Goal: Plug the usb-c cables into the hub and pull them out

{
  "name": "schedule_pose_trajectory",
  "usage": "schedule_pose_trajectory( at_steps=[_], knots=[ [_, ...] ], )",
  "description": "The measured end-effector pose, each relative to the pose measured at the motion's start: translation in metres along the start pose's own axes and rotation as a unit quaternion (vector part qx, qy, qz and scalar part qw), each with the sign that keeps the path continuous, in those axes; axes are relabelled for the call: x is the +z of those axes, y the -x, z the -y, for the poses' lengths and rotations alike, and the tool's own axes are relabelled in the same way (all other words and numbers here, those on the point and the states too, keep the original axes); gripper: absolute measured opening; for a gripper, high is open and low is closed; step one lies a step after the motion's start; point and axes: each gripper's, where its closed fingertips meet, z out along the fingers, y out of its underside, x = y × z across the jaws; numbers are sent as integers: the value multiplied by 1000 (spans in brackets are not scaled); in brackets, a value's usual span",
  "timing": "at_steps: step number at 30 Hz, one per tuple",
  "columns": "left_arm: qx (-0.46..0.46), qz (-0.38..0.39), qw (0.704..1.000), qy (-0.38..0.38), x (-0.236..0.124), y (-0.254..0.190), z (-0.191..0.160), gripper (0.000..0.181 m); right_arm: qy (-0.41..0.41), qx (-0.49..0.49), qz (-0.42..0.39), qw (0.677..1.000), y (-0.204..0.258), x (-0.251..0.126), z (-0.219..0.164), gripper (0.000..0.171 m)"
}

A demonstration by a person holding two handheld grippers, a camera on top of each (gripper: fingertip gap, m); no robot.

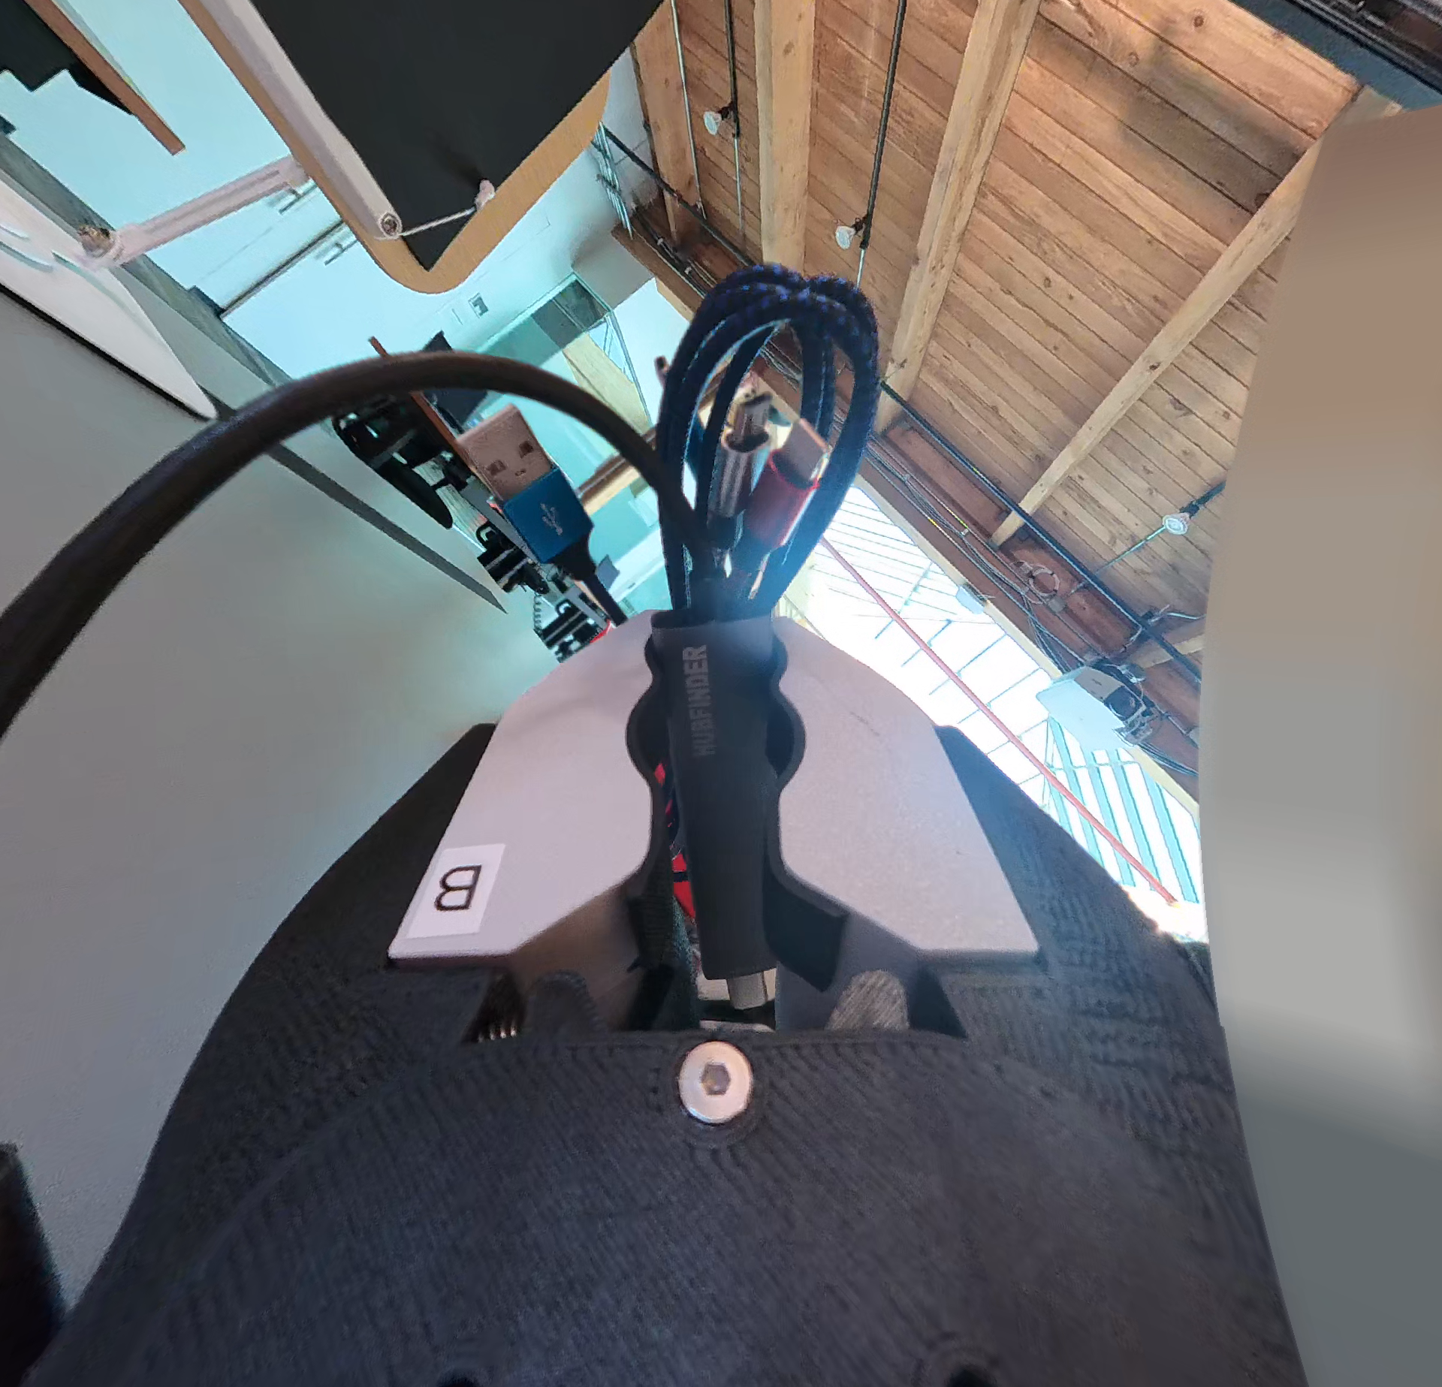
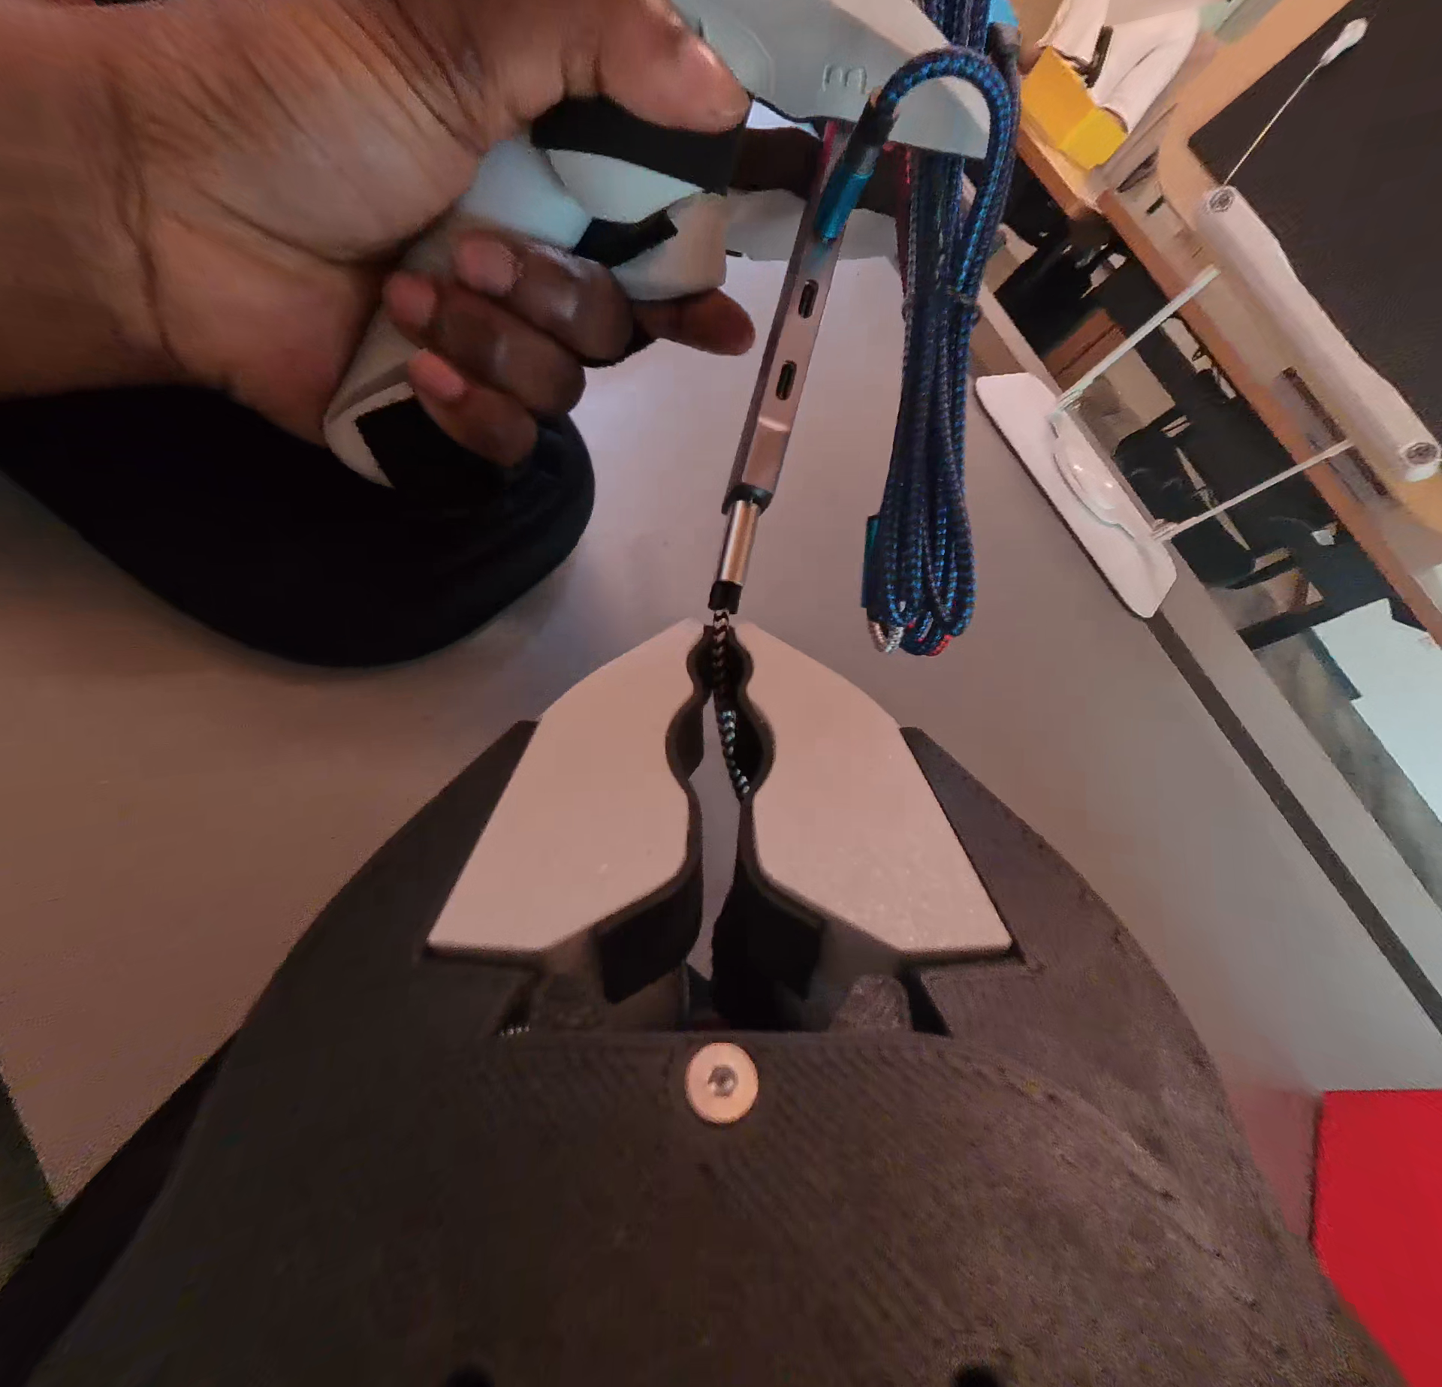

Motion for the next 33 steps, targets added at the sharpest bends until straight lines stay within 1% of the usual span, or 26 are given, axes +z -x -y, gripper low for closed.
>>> schedule_pose_trajectory(
  at_steps=[1,2,3,4,6,7,9,10,11,12,13,14,16,20,22,24,25,26,28,30,31,33],
  knots=[
    [4,-6,1000,1,0,-3,0,21,-6,7,-2,1000,0,0,3,0],
    [9,-16,1000,9,0,-7,-3,25,-20,16,-2,1000,0,-1,8,0],
    [10,-24,1000,16,2,-11,-5,37,-38,25,-4,999,-1,-3,14,0],
    [3,-27,1000,11,3,-13,-4,42,-52,31,-7,998,-3,-5,19,0],
    [-11,-76,997,10,2,-26,-2,62,-71,29,-30,997,-9,-7,24,0],
    [-10,-88,996,29,2,-30,-6,73,-81,27,-39,996,-11,-8,27,0],
    [7,-83,994,65,4,-32,-17,96,-93,31,-49,994,-15,-10,32,0],
    [23,-71,994,80,6,-30,-22,100,-100,31,-56,993,-17,-12,36,0],
    [45,-54,994,84,7,-27,-25,91,-106,20,-70,992,-20,-13,39,0],
    [66,-34,995,69,7,-23,-23,71,-104,-5,-88,991,-22,-15,41,0],
    [76,-18,996,42,5,-20,-16,45,-98,-41,-109,988,-23,-15,43,0],
    [76,-35,996,24,3,-24,-11,37,-93,-84,-131,984,-22,-15,45,0],
    [59,-32,997,31,4,-21,-12,36,-79,-167,-168,968,-18,-13,47,0],
    [51,-22,998,38,7,-20,-14,35,-57,-287,-207,933,-10,-5,45,0],
    [46,-11,998,43,8,-16,-15,35,-50,-320,-221,920,-9,-3,45,0],
    [44,-10,998,47,9,-15,-16,30,-43,-334,-232,913,-12,-4,44,0],
    [58,0,997,42,7,-15,-16,27,-41,-332,-235,913,-15,-4,44,0],
    [77,3,996,34,6,-17,-14,27,-40,-319,-227,919,-17,-4,43,0],
    [104,3,994,28,4,-21,-13,26,-47,-262,-189,945,-14,0,40,0],
    [97,-3,995,33,2,-21,-13,24,-53,-157,-118,979,-5,5,39,1],
    [93,-14,995,25,0,-24,-12,25,-65,-92,-77,991,-1,5,42,1],
    [101,-26,994,14,-3,-30,-9,24,-89,17,-12,996,3,4,49,2]
  ],
)
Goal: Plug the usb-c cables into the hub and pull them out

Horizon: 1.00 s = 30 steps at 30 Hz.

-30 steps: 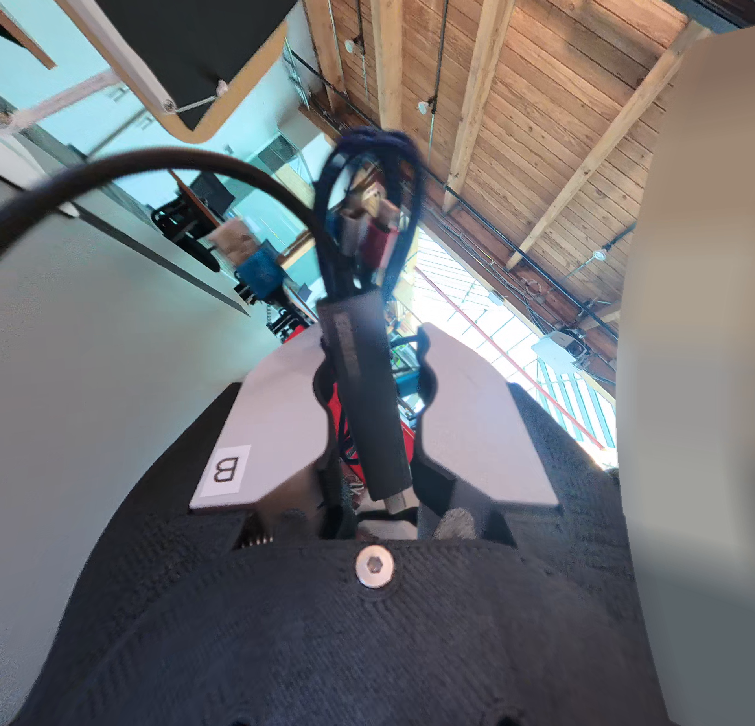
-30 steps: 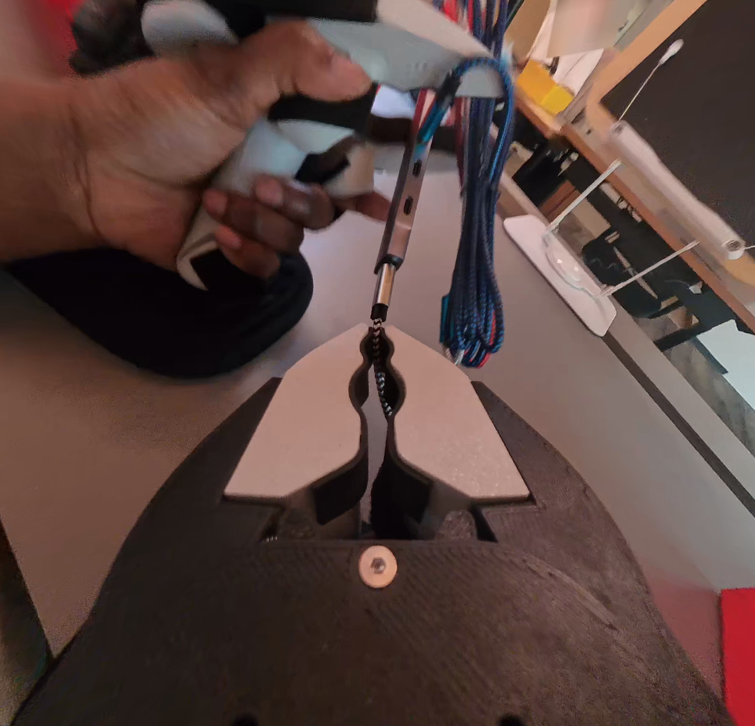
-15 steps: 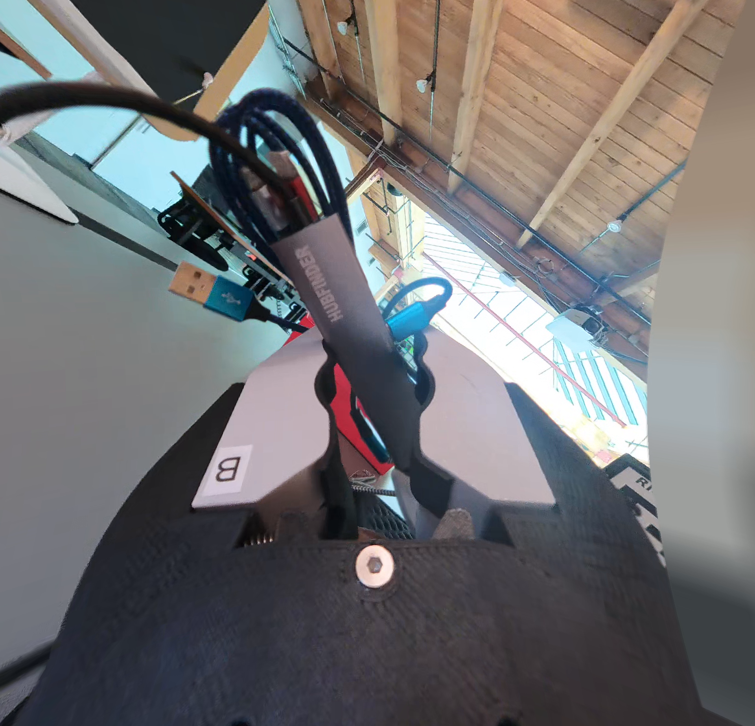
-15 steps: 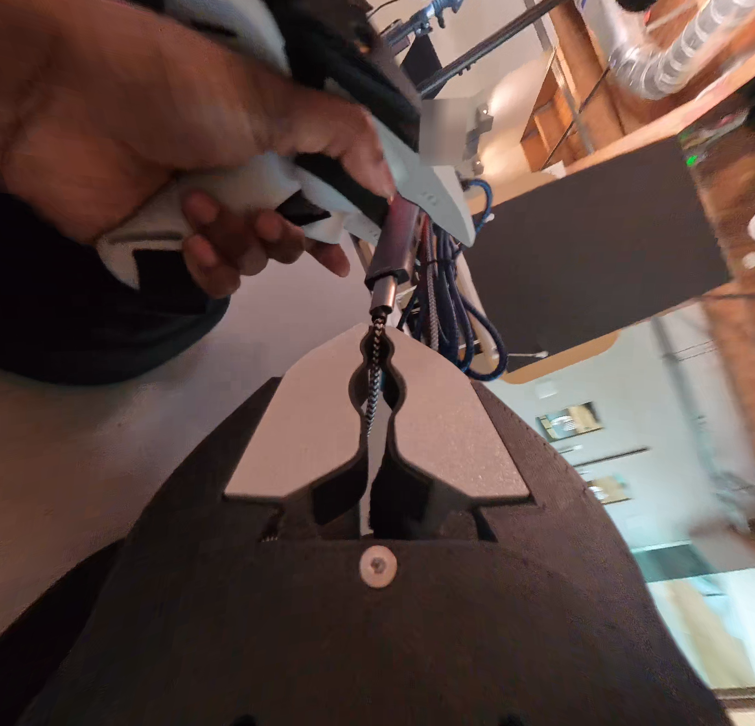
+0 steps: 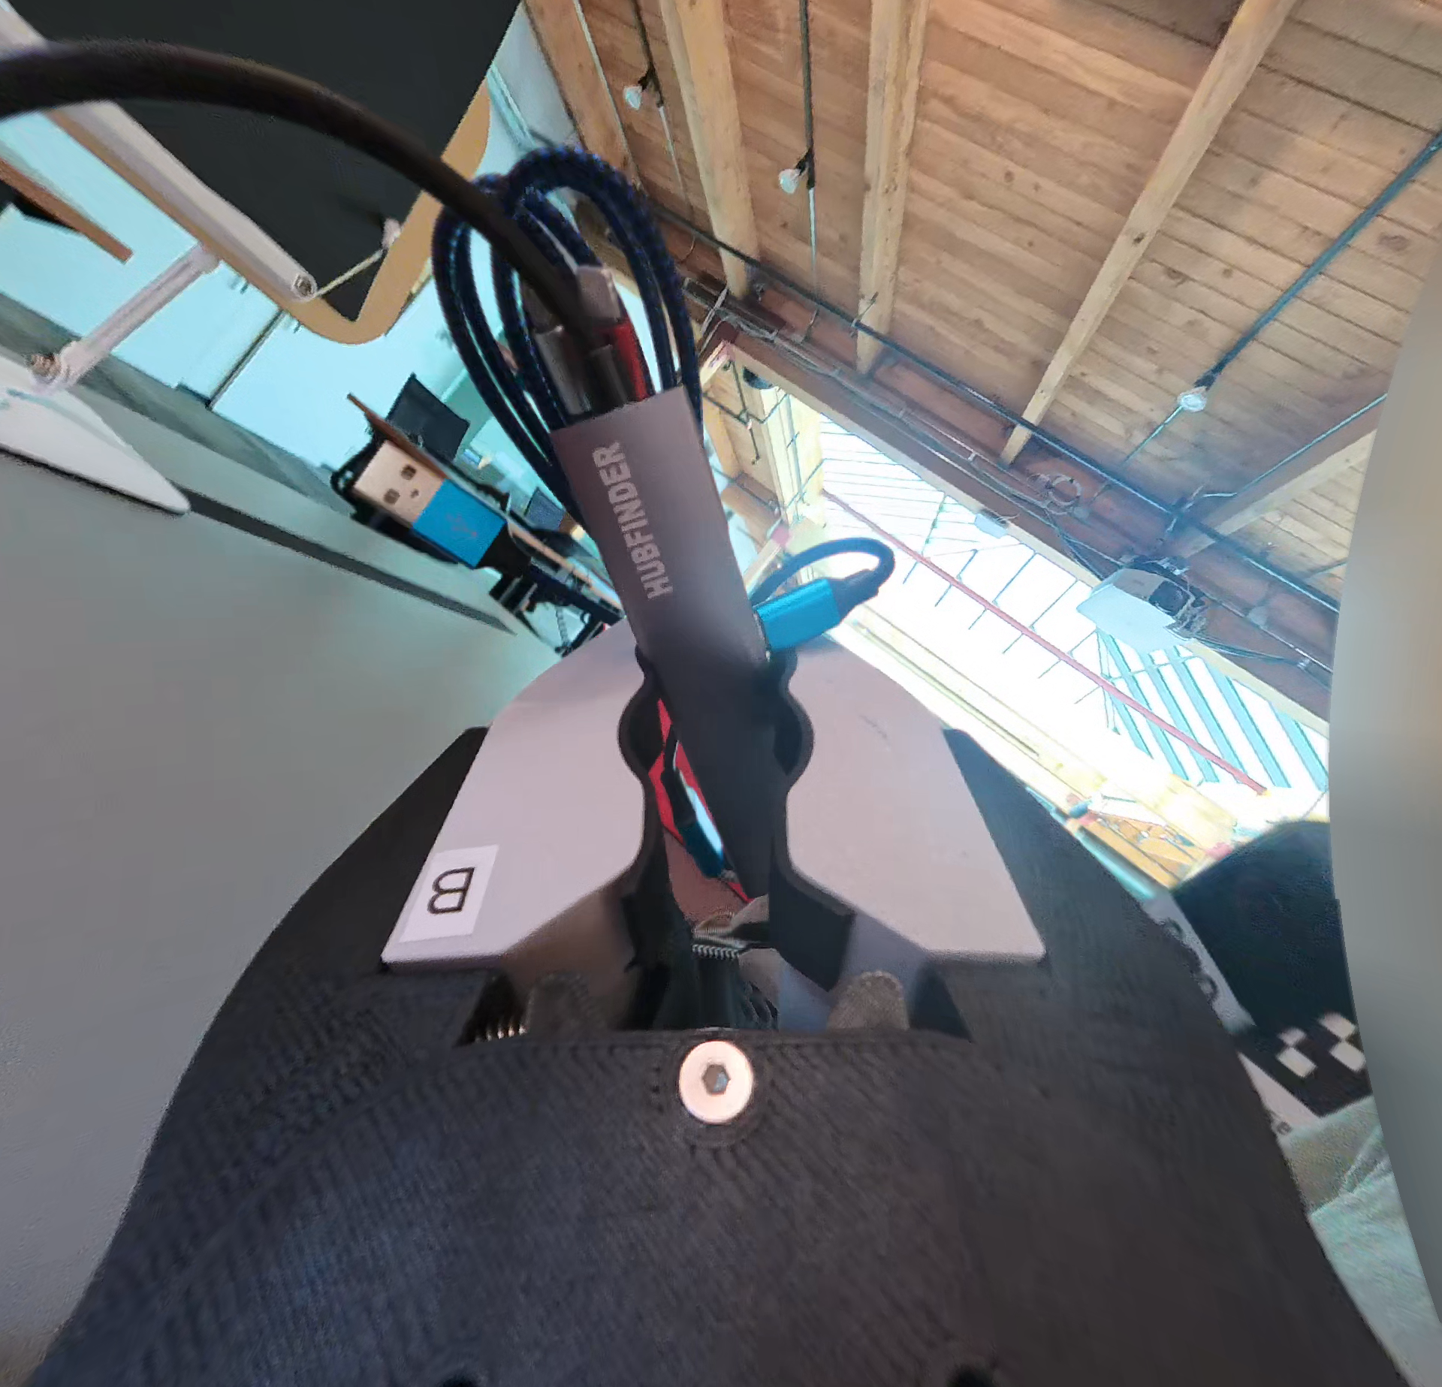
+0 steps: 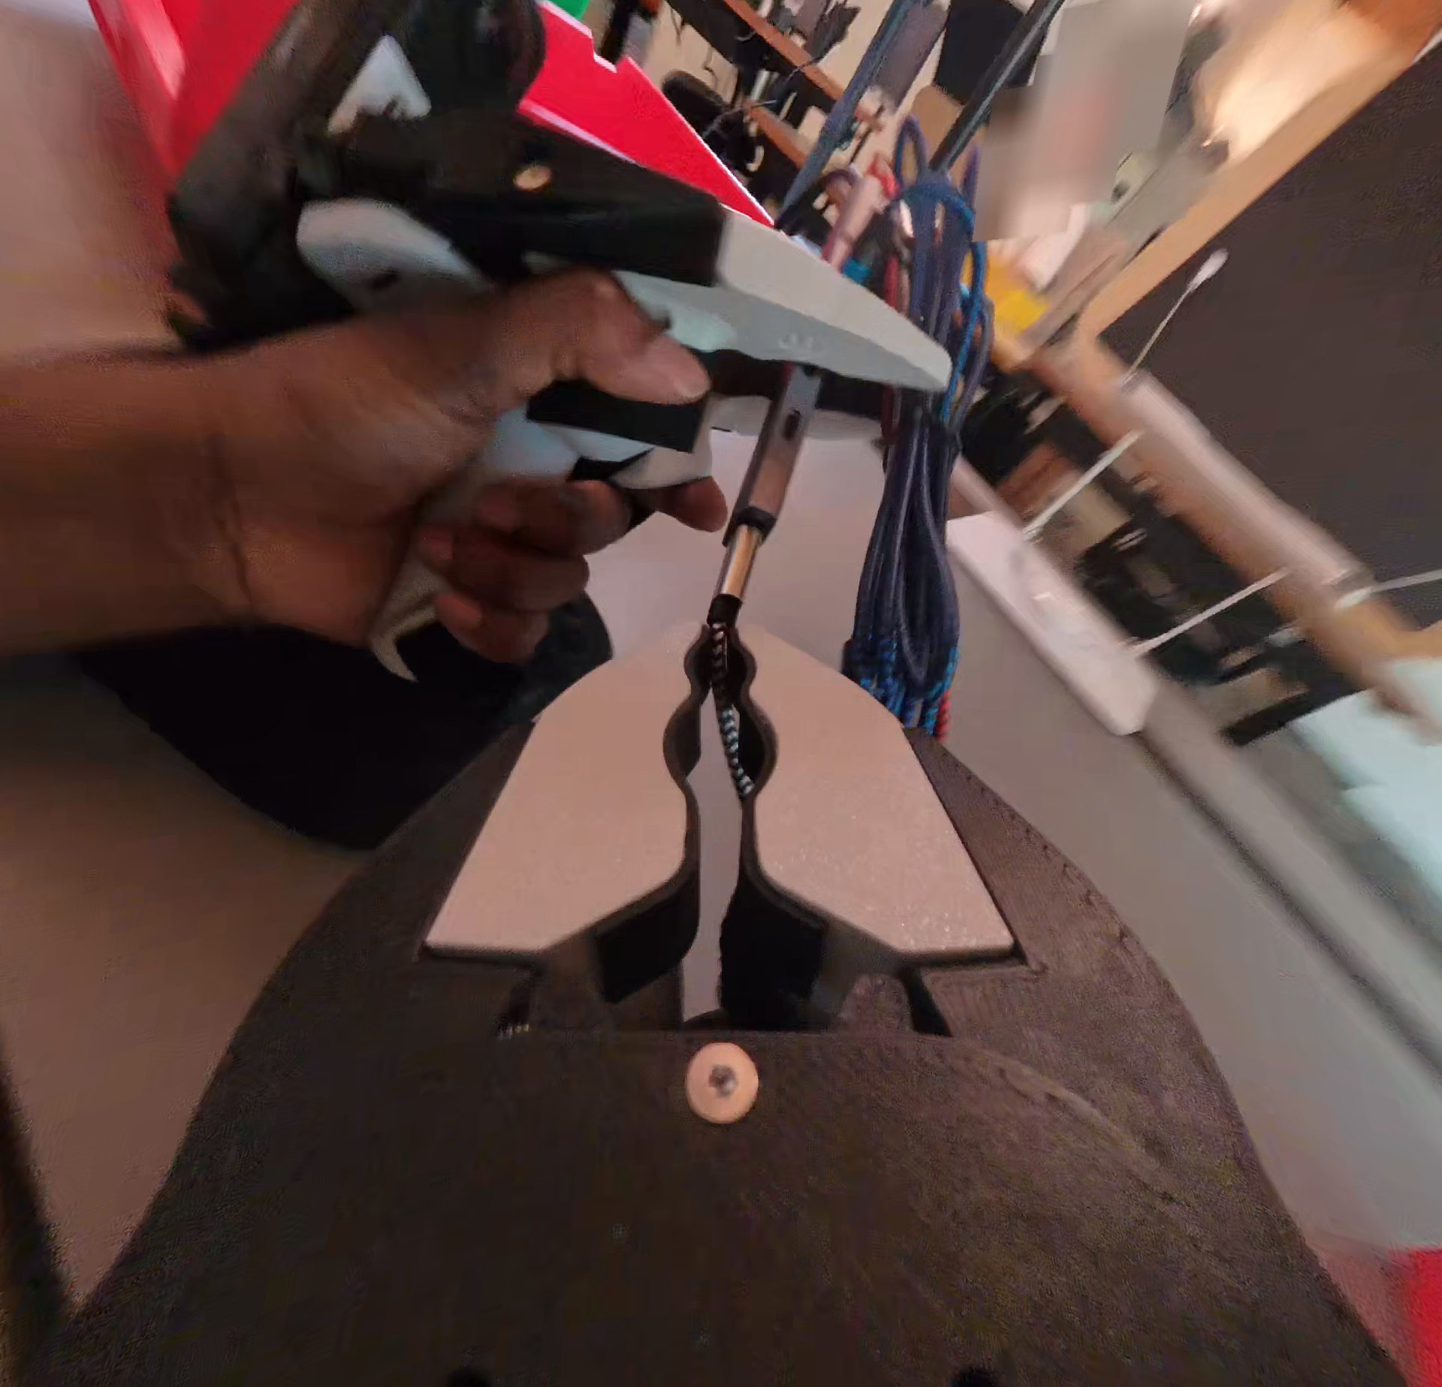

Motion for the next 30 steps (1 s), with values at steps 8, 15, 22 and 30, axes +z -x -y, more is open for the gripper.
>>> schedule_pose_trajectory(
  at_steps=[8,15,22,30],
  knots=[
    [50,8,998,-22,-4,-4,8,25,35,97,69,992,11,5,3,18],
    [76,-4,997,-9,1,-10,3,25,31,103,45,993,2,12,13,11],
    [90,24,995,-43,-9,-4,16,25,4,27,-38,999,-1,22,19,6],
    [106,141,955,-240,-92,26,128,19,40,47,-38,997,-13,-30,-41,5]
  ],
)
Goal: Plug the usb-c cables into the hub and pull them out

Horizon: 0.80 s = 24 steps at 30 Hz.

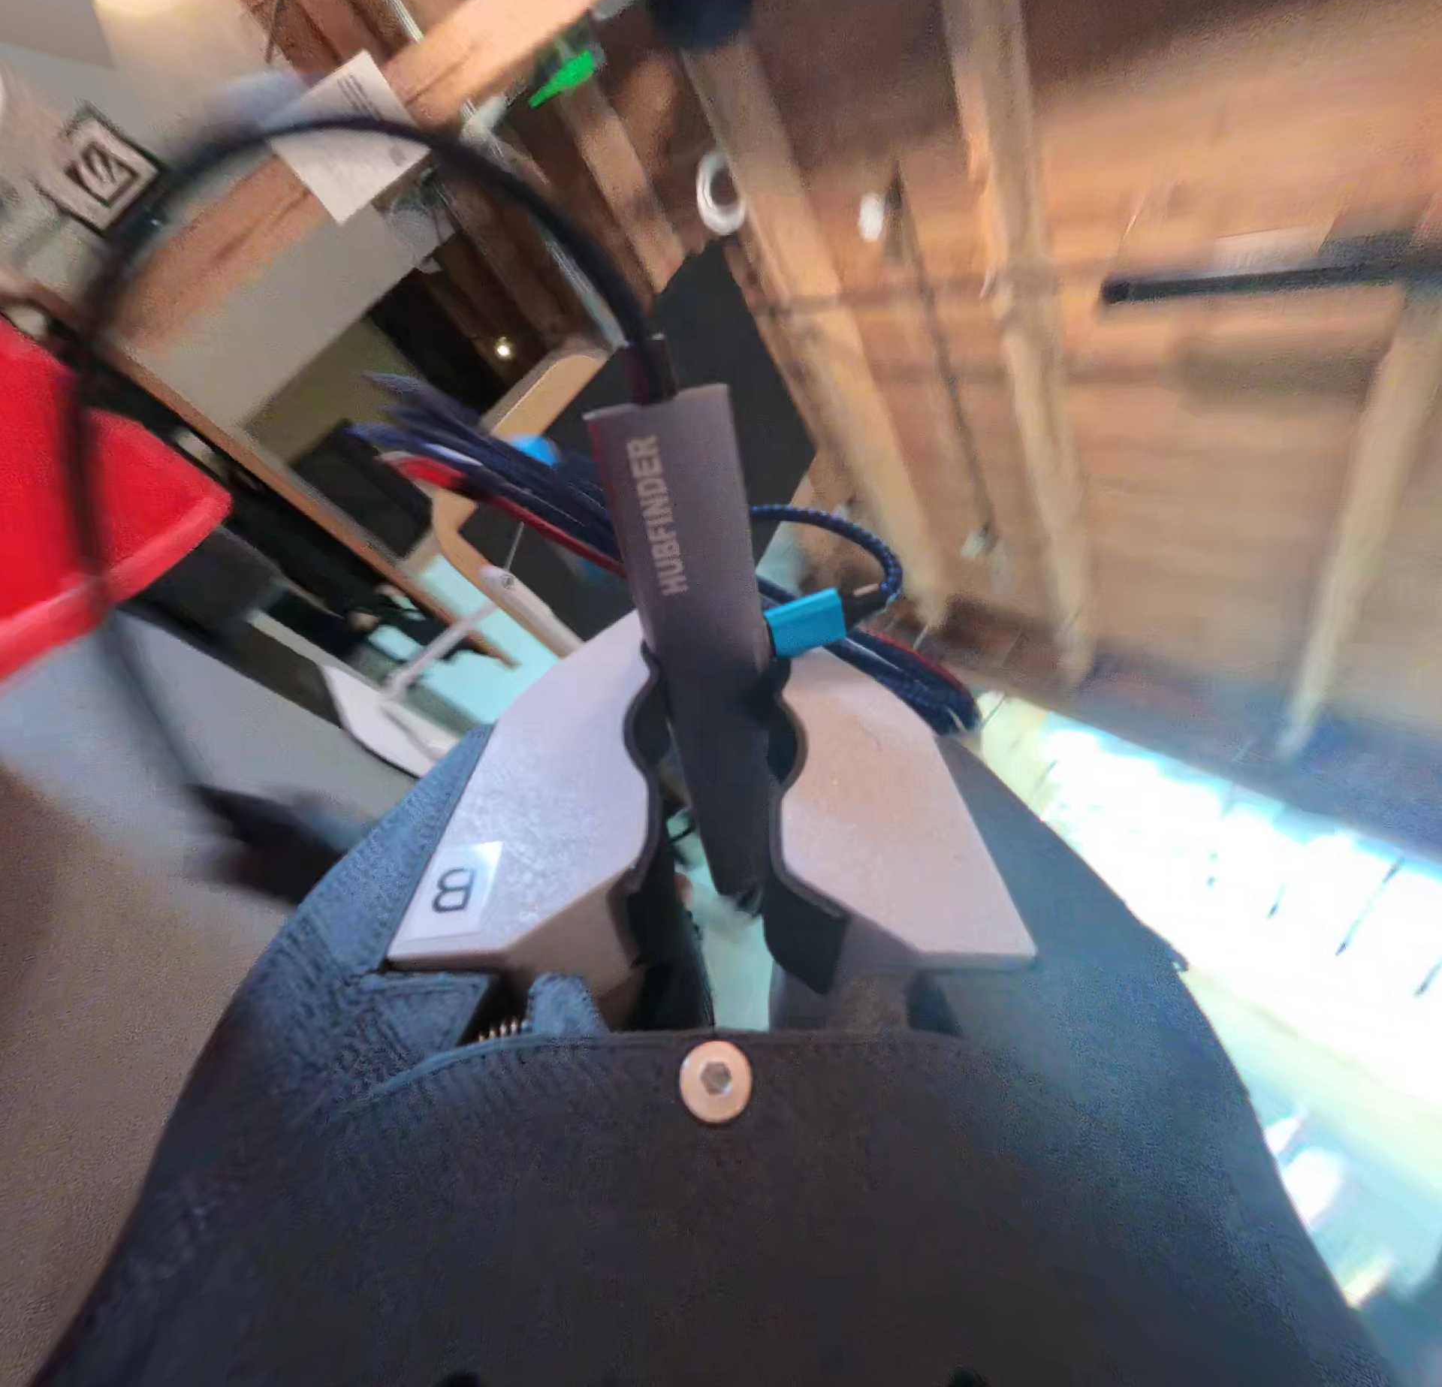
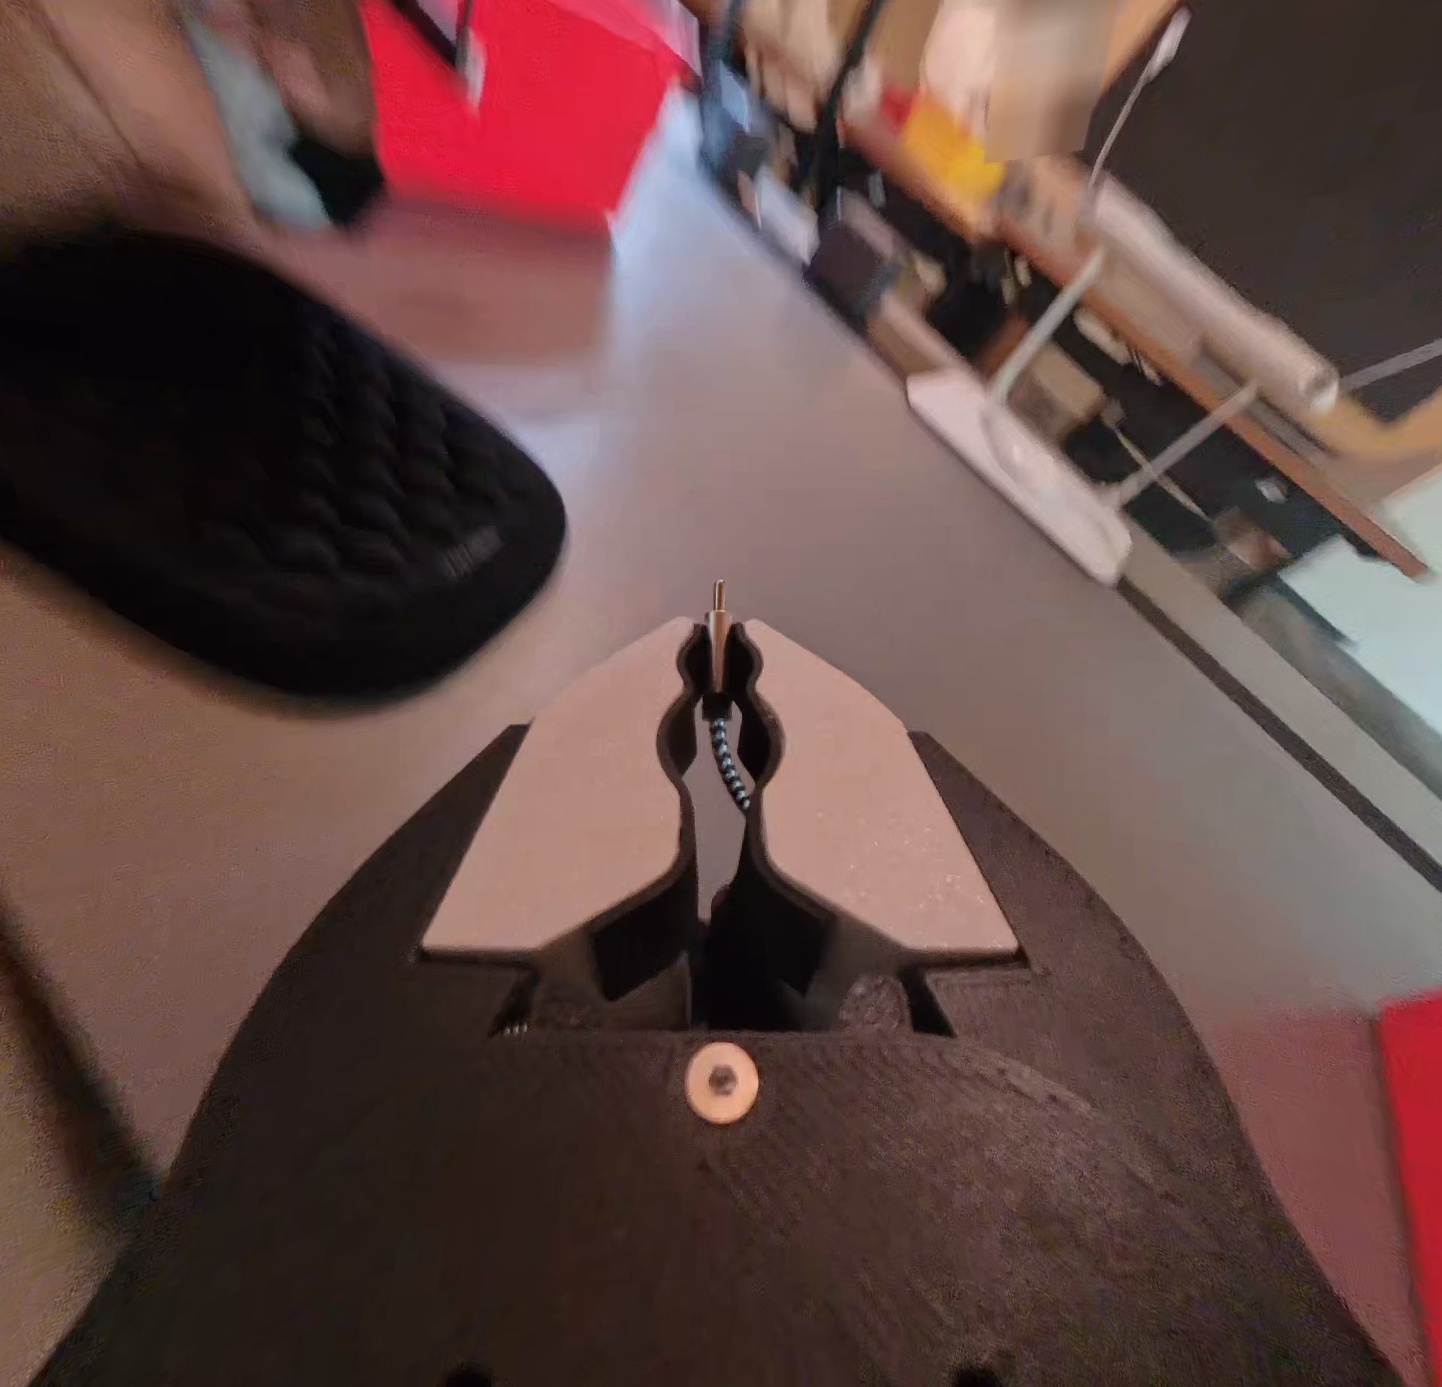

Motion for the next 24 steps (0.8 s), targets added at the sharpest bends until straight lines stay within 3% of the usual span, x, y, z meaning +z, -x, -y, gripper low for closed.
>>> schedule_pose_trajectory(
  at_steps=[1,2,5,14,21,24],
  knots=[
    [47,-33,996,74,7,-25,-26,21,-45,16,18,999,-5,-10,27,5],
    [31,-78,988,130,13,-54,-62,21,-72,3,8,997,-16,-14,49,5],
    [115,-138,959,220,13,-87,-117,21,-123,-6,24,992,-36,-22,75,5],
    [94,-163,942,277,-4,-84,-149,23,-174,40,46,983,-52,-41,68,5],
    [95,-165,946,263,-5,-80,-143,24,-86,17,46,995,-48,-29,30,5],
    [76,-159,952,249,-5,-74,-136,23,-51,53,43,996,-64,-34,17,5]
  ],
)
